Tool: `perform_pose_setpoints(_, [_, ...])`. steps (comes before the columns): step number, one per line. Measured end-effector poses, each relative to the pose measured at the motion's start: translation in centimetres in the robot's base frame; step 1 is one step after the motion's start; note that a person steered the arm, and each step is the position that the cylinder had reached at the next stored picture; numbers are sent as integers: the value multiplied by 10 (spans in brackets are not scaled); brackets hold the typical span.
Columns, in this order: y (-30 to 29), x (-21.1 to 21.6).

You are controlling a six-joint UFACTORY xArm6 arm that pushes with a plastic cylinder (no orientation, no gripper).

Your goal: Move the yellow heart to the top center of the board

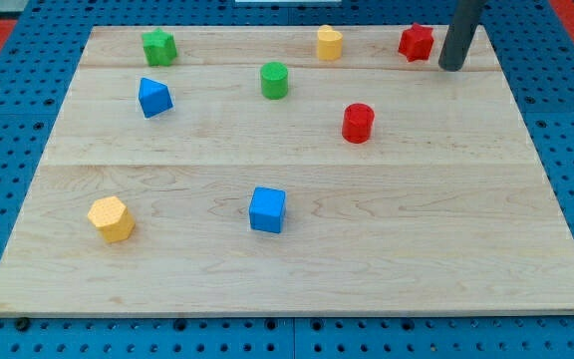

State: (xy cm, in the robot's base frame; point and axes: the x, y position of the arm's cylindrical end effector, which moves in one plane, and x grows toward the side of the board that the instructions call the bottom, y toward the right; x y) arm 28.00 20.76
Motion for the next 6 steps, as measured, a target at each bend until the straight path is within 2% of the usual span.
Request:
perform_pose_setpoints(1, [-41,-1])
perform_pose_setpoints(2, [-70,-19])
perform_pose_setpoints(3, [-75,-35])
perform_pose_setpoints(6, [-153,-55])
